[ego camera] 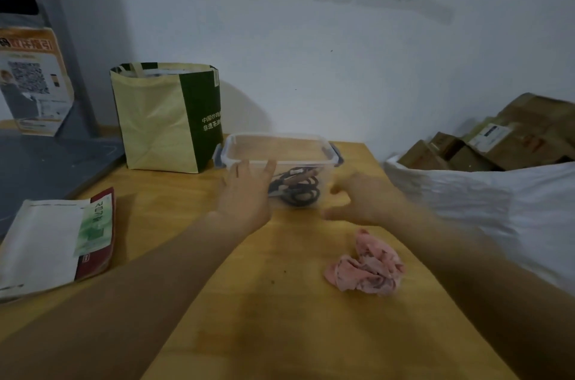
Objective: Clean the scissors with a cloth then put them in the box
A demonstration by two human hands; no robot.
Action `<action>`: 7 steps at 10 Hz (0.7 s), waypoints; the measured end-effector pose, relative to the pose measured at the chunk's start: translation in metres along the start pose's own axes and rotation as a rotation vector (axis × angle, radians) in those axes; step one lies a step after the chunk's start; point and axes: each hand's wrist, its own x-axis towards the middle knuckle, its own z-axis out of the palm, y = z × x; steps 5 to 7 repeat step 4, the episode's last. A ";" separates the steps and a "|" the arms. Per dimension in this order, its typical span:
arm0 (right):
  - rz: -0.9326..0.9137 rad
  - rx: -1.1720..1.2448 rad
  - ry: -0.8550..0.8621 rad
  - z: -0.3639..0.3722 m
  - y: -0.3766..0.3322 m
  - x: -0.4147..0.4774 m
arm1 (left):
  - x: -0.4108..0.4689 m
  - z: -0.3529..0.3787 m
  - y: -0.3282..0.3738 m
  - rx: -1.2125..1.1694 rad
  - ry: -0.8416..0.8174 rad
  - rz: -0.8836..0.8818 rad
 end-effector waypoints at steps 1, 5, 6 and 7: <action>0.114 -0.091 -0.252 0.020 0.011 -0.039 | -0.016 0.004 0.001 0.033 -0.015 -0.027; 0.095 0.501 0.068 0.025 -0.030 -0.016 | -0.044 0.000 0.002 0.007 -0.067 -0.063; 0.095 0.501 0.068 0.025 -0.030 -0.016 | -0.044 0.000 0.002 0.007 -0.067 -0.063; 0.095 0.501 0.068 0.025 -0.030 -0.016 | -0.044 0.000 0.002 0.007 -0.067 -0.063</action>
